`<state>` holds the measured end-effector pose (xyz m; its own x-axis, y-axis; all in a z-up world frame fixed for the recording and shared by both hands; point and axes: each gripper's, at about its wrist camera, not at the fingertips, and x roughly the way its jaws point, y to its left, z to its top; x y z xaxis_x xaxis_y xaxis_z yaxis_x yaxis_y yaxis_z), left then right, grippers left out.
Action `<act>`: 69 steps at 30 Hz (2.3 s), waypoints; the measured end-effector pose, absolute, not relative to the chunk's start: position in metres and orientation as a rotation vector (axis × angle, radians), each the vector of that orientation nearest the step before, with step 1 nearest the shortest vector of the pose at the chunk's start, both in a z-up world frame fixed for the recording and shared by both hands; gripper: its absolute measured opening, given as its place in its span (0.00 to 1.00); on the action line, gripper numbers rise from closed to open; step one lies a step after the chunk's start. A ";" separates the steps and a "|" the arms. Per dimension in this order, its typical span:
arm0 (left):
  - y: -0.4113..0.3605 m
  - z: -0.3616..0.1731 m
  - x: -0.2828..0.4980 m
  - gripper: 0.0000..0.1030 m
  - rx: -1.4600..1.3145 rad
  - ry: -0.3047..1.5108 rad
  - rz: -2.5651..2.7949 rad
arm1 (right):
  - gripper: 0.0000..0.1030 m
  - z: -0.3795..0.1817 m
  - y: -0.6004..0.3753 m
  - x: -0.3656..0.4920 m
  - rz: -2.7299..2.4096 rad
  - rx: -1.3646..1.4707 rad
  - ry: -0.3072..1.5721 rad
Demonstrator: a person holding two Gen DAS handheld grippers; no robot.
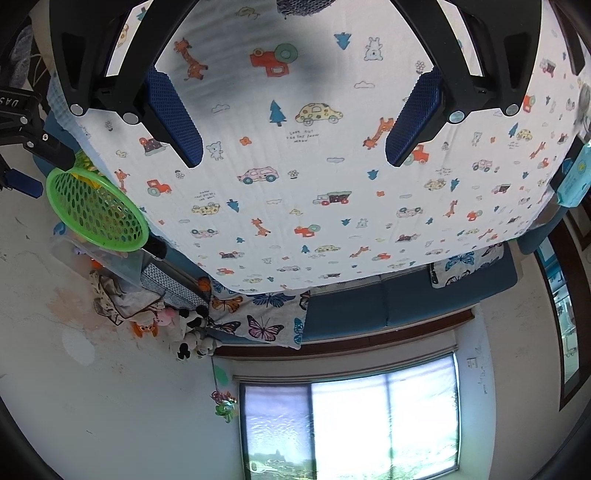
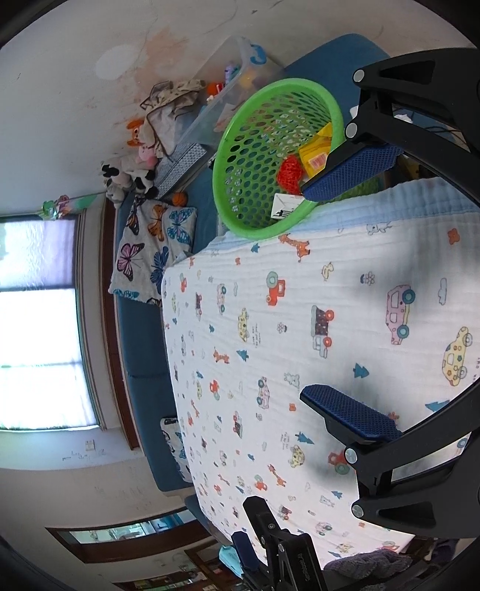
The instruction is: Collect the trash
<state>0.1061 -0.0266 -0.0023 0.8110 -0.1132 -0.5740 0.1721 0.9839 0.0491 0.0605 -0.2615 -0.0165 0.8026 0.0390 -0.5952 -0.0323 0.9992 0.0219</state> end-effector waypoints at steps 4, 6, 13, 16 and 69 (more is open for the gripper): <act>-0.023 -0.003 0.103 0.93 0.096 0.606 -0.148 | 0.96 -0.016 -0.259 0.058 0.048 0.006 0.630; -0.023 -0.004 0.101 0.93 0.099 0.604 -0.142 | 0.96 -0.016 -0.257 0.057 0.052 0.006 0.628; -0.019 -0.003 0.095 0.93 0.091 0.601 -0.135 | 0.96 -0.015 -0.252 0.055 0.063 -0.001 0.619; -0.019 -0.003 0.094 0.93 0.089 0.599 -0.134 | 0.96 -0.015 -0.252 0.054 0.063 0.000 0.617; -0.013 -0.007 0.087 0.93 0.076 0.610 -0.111 | 0.96 -0.015 -0.245 0.053 0.081 -0.003 0.619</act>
